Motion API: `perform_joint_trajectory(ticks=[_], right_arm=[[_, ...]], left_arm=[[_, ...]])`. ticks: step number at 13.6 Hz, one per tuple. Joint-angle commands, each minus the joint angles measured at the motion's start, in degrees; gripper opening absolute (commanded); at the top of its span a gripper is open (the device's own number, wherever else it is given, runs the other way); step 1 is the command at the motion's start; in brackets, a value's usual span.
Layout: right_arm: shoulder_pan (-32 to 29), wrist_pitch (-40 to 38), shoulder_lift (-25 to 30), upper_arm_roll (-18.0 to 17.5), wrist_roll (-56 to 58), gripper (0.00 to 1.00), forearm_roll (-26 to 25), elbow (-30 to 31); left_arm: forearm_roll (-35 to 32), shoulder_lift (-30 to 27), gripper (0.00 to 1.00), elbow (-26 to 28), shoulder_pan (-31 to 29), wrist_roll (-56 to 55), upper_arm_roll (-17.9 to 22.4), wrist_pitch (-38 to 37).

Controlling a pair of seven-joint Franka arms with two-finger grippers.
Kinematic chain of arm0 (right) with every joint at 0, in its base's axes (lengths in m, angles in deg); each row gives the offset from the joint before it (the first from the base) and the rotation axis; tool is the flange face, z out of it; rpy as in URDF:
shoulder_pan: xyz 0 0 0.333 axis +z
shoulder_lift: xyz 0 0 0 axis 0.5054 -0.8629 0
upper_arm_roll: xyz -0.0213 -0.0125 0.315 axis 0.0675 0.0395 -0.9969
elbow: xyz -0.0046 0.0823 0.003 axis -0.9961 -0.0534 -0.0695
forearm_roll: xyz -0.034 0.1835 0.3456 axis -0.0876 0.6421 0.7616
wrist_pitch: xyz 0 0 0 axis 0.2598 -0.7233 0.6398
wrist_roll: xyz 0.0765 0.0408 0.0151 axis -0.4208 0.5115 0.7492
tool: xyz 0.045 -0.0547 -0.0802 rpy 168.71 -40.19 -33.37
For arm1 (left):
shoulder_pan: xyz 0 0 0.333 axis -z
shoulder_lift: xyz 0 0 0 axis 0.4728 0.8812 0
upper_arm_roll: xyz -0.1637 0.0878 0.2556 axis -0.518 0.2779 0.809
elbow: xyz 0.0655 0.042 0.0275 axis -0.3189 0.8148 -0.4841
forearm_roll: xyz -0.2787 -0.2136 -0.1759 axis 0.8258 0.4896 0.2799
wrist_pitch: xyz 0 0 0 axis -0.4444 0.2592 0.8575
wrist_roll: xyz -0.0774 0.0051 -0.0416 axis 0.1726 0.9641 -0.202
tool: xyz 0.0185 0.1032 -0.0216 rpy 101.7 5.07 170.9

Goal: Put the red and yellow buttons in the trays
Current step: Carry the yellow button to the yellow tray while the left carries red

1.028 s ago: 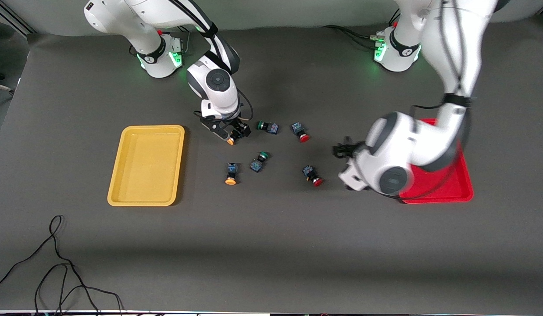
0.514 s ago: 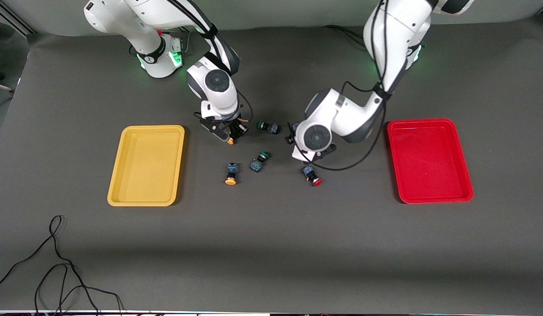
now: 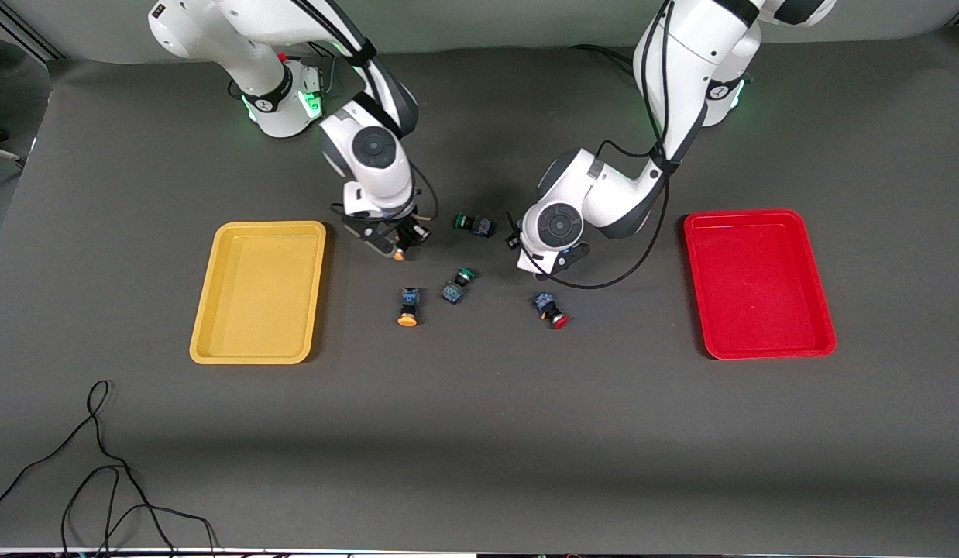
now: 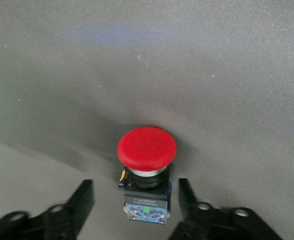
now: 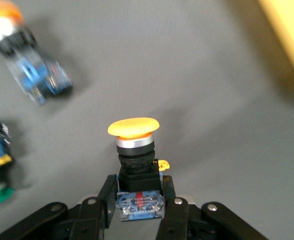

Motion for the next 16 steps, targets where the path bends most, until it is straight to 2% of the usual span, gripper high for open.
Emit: perform_joint_trajectory(ticks=[1,2,5,7,9,11,14,16], right_arm=[[0.25,-14.39,7.12,6.49,13.61,0.24,2.88,-4.71],[0.25,-17.66,8.44,9.65,20.9,0.24,3.07,-5.77],[0.43,-21.38,11.0,21.59,44.01,0.24,2.98,-6.14],[0.43,-21.29,10.57,29.42,58.34,0.24,2.81,-5.87],[0.34,-19.9,9.25,34.71,67.43,0.24,2.81,-5.35],[0.16,-13.95,6.27,37.35,73.85,0.24,2.98,-2.99],[-1.86,-0.59,1.79,37.8,79.92,0.24,4.38,3.43],[-3.17,1.2,-3.12,37.81,87.37,0.24,11.9,3.62]], left_arm=[[0.66,-0.5,0.23,1.23,-0.13,-0.94,-0.18,1.58],[0.66,-0.41,0.02,1.23,-0.22,-0.94,-0.18,1.67],[0.57,-2.33,0.0,0.27,-1.19,-0.77,0.08,-1.56],[-0.39,-4.44,0.0,-2.97,-4.33,0.2,0.17,-10.49],[-2.66,-6.99,0.0,-6.05,-8.38,4.39,0.17,-19.9],[-5.65,-10.33,0.0,-5.54,-13.64,13.86,0.17,-25.81],[-12.41,-14.19,0.0,-3.35,-22.17,27.14,0.17,-31.54],[-15.93,-15.79,0.0,0.69,-29.45,38.47,0.26,-29.98]])
